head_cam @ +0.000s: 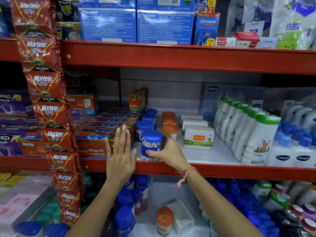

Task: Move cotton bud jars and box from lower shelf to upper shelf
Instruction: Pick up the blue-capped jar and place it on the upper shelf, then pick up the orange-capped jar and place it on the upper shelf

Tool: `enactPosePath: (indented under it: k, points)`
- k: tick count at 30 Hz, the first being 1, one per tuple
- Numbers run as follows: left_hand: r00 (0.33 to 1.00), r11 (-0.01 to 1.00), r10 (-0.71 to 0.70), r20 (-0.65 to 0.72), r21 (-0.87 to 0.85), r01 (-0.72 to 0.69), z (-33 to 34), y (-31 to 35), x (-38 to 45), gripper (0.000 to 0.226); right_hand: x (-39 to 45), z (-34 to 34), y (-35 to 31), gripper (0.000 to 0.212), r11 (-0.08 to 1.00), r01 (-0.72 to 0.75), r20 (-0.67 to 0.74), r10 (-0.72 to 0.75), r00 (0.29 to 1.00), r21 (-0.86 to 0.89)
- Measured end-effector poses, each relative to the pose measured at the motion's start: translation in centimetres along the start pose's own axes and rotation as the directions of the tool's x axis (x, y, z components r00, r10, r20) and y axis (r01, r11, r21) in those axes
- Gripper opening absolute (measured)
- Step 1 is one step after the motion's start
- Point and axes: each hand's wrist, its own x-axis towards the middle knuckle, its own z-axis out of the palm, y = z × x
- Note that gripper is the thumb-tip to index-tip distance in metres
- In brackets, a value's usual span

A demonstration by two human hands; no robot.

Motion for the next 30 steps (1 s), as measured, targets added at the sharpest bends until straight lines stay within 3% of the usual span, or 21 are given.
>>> enactPosePath:
  k: [5,8,10,12,13,15,18,19,21,25,30]
  points:
    - [0.999,0.999,0.034,-0.036,-0.005,-0.034,0.3,-0.2,-0.2,0.062,-0.3,0.4,0.2,0.069,0.995,0.085,0.073,-0.082,0.994,-0.043]
    - [0.996,0.998,0.053,-0.072,-0.011,-0.054,0.4,-0.3,-0.2,0.062,-2.4,0.6,0.5,0.072,0.958,0.228,-0.074,-0.244,0.967,-0.173]
    - [0.994,0.998,0.053,-0.094,-0.028,-0.056,0.6,-0.3,-0.1,0.062,-4.6,0.8,1.2,0.065,0.900,0.330,-0.261,-0.404,0.877,-0.285]
    - [0.992,0.997,0.052,-0.117,-0.045,-0.057,0.7,-0.2,0.0,0.062,-7.0,1.3,2.8,0.046,0.815,0.436,-0.342,-0.562,0.753,-0.380]
    - [0.990,0.997,0.054,-0.127,-0.052,-0.061,0.7,-0.2,0.0,0.061,-8.2,1.7,3.9,0.038,0.767,0.486,-0.318,-0.626,0.712,-0.420]
    - [0.989,0.996,0.055,-0.139,-0.062,-0.064,0.7,-0.2,0.0,0.060,-10.1,2.7,6.9,0.026,0.706,0.541,-0.202,-0.674,0.710,-0.456]
    - [0.988,0.996,0.055,-0.144,-0.069,-0.065,0.9,-0.3,-0.2,0.059,-11.7,4.3,11.8,0.019,0.802,0.420,-0.034,-0.478,0.878,-0.425]
    - [0.988,0.995,0.054,-0.143,-0.072,-0.065,0.9,-0.3,-0.2,0.059,-12.0,4.6,13.1,0.024,0.856,0.321,0.014,-0.345,0.938,-0.406]
    - [0.990,0.995,0.047,-0.134,-0.083,-0.059,0.9,-0.3,-0.4,0.059,-12.3,5.4,15.5,0.042,0.899,0.137,0.101,-0.104,0.989,-0.417]
    - [0.990,0.994,0.048,-0.133,-0.095,-0.061,0.8,-0.3,-0.5,0.058,-12.3,6.9,18.3,0.081,0.869,-0.107,0.198,0.227,0.953,-0.482]
    - [0.991,0.994,0.044,-0.130,-0.095,-0.056,0.9,-0.4,-0.6,0.058,-12.5,9.2,20.2,0.091,0.838,-0.231,0.235,0.385,0.892,-0.494]
